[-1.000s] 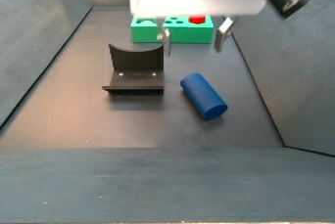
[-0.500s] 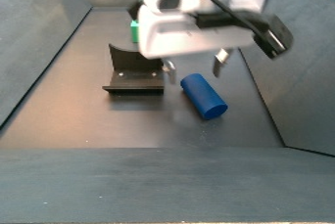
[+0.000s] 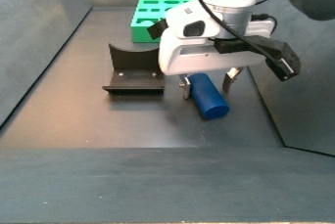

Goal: Pick up the oval object. Move up. Place the oval object on the fixture. Regrasp the oval object. Move to above the board. Insert the oval object.
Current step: Pick up the oval object.

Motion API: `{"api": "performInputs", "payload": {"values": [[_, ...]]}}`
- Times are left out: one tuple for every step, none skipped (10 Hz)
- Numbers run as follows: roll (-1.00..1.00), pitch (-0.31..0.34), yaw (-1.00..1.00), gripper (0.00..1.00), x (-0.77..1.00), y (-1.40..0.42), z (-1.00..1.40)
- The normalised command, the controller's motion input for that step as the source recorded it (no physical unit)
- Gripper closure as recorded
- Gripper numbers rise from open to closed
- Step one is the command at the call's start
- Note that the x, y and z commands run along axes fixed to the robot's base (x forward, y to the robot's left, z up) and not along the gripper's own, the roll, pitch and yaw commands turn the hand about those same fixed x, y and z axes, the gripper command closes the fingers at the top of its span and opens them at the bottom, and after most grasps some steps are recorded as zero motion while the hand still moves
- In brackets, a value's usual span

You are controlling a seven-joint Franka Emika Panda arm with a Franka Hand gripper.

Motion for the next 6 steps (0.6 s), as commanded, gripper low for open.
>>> {"api": "performInputs", "payload": {"values": [[0.03,0.0,0.0,0.0,0.0,0.0,-0.02],[0.0,0.01,0.0,0.0,0.0,0.0,0.0],[0.0,0.0,0.0,0.0,0.0,0.0,0.0],[0.0,0.0,0.0,1.0,0.0,0.0,0.0],[0.0,0.0,0.0,1.0,0.0,0.0,0.0],[0.0,0.0,0.0,1.0,0.0,0.0,0.0]]}}
